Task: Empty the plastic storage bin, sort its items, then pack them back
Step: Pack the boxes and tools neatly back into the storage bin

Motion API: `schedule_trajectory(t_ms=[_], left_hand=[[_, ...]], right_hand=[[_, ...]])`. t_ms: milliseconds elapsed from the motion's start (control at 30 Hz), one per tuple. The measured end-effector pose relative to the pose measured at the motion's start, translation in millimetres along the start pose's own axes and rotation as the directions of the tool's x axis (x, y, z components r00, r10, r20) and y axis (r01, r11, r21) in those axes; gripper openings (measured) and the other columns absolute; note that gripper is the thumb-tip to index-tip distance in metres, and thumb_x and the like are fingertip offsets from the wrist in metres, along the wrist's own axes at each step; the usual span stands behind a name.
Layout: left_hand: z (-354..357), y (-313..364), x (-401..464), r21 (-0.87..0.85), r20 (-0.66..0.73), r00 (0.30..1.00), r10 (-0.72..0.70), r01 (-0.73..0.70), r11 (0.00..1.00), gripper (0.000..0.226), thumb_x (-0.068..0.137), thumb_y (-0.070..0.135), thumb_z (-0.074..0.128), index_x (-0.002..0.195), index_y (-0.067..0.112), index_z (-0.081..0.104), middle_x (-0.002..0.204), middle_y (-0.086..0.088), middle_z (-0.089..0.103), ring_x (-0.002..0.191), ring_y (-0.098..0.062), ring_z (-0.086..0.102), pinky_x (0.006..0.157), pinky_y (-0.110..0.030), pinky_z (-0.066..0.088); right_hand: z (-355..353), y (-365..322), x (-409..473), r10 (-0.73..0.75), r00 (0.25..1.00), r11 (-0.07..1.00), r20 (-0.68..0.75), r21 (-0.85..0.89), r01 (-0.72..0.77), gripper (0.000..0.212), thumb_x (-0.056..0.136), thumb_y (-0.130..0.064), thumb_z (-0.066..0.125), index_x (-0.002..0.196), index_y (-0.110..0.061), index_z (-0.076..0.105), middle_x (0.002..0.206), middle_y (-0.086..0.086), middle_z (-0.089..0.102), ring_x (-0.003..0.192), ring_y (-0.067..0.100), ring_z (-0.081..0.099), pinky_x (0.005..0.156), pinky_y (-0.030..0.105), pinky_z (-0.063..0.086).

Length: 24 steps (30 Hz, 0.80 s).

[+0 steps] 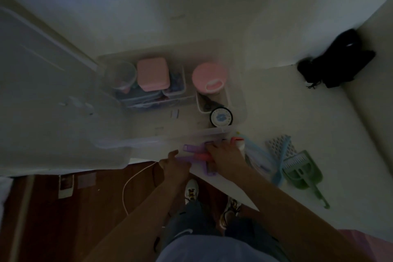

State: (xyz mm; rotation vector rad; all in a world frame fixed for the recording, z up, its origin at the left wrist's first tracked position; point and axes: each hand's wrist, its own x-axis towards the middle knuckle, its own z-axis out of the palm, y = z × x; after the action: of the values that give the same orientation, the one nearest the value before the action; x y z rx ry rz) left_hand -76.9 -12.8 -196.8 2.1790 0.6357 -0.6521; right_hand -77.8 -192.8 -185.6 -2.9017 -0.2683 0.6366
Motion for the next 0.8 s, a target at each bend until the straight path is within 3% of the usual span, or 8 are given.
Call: schedule_trajectory(t_ms=[100,233,333,400,467,600,700,800], left_hand=[[-3,-10,10,0.006,0.028,0.999,-0.029,0.029,1.0,0.07,0.079,0.017,0.076,0.139,0.004,0.043,0.137,-0.022,0.038,0.128,-0.037,0.039,0.102,-0.029,0.038],[-9,-13,16,-0.174,0.073,0.997,-0.004,0.016,0.985,0.052,0.071,0.014,0.081,0.119,0.001,0.066,0.121,-0.019,0.065,0.112,-0.028,0.06,0.095,-0.027,0.045],[-8,-14,12,-0.124,-0.067,0.988,0.143,-0.15,0.981,0.052,0.06,0.021,0.077,0.11,0.007,0.069,0.104,-0.016,0.07,0.097,-0.027,0.064,0.085,-0.028,0.049],[-10,-16,9,-0.008,-0.117,0.962,0.245,-0.248,0.969,0.056,0.069,0.005,0.072,0.123,0.012,0.059,0.116,-0.014,0.057,0.094,-0.022,0.057,0.082,-0.025,0.046],[-14,-24,12,0.235,-0.058,0.922,0.382,-0.359,0.903,0.056,0.077,-0.001,0.062,0.13,0.012,0.055,0.125,-0.011,0.046,0.099,-0.025,0.055,0.086,-0.03,0.047],[-28,-39,21,0.531,0.085,0.841,0.535,-0.492,0.69,0.026,0.077,0.019,0.047,0.095,0.012,0.064,0.097,-0.009,0.057,0.091,-0.031,0.056,0.065,-0.04,0.051],[-37,-44,21,0.556,0.136,0.757,0.639,-0.592,0.584,0.031,0.074,0.036,0.042,0.088,0.02,0.065,0.084,0.0,0.062,0.081,-0.026,0.06,0.053,-0.035,0.05],[-50,-42,5,0.396,0.146,0.651,0.745,-0.729,0.559,0.028,0.083,0.042,0.052,0.097,0.023,0.067,0.09,0.005,0.065,0.085,-0.017,0.061,0.064,-0.032,0.052]], right_hand=[[9,-2,13,0.007,0.997,0.998,0.074,-0.062,-0.003,0.053,0.046,-0.04,0.07,0.089,-0.027,0.042,0.081,-0.001,0.061,0.075,0.029,0.06,0.073,0.044,0.045],[-4,-8,13,0.0,0.997,0.998,0.079,-0.07,0.006,0.051,0.045,-0.041,0.072,0.089,-0.023,0.055,0.083,0.001,0.066,0.075,0.029,0.064,0.068,0.037,0.046],[-1,-9,9,0.004,0.999,0.996,0.032,-0.086,-0.001,0.05,0.044,-0.044,0.076,0.087,-0.021,0.062,0.078,0.001,0.066,0.071,0.029,0.063,0.063,0.035,0.045],[3,-10,6,-0.017,1.0,0.994,-0.017,-0.106,0.015,0.045,0.051,-0.042,0.075,0.088,-0.018,0.064,0.077,0.004,0.066,0.069,0.03,0.062,0.063,0.037,0.047],[4,-11,4,-0.037,0.996,0.994,-0.076,-0.102,0.029,0.036,0.06,-0.037,0.063,0.088,-0.016,0.066,0.078,0.006,0.066,0.07,0.032,0.062,0.066,0.04,0.051],[0,-12,-7,-0.084,0.972,0.989,-0.221,-0.139,0.054,0.032,0.069,-0.036,0.057,0.091,-0.016,0.07,0.078,0.006,0.064,0.071,0.03,0.06,0.075,0.041,0.051],[-3,-10,-15,-0.119,0.947,0.983,-0.298,-0.168,0.071,0.027,0.064,-0.029,0.071,0.087,-0.015,0.071,0.077,0.006,0.062,0.07,0.028,0.057,0.072,0.037,0.04],[-13,-11,-30,-0.101,0.958,0.985,-0.267,-0.161,0.059,0.028,0.059,-0.031,0.068,0.083,-0.016,0.07,0.076,0.005,0.059,0.07,0.027,0.057,0.057,0.033,0.04]])
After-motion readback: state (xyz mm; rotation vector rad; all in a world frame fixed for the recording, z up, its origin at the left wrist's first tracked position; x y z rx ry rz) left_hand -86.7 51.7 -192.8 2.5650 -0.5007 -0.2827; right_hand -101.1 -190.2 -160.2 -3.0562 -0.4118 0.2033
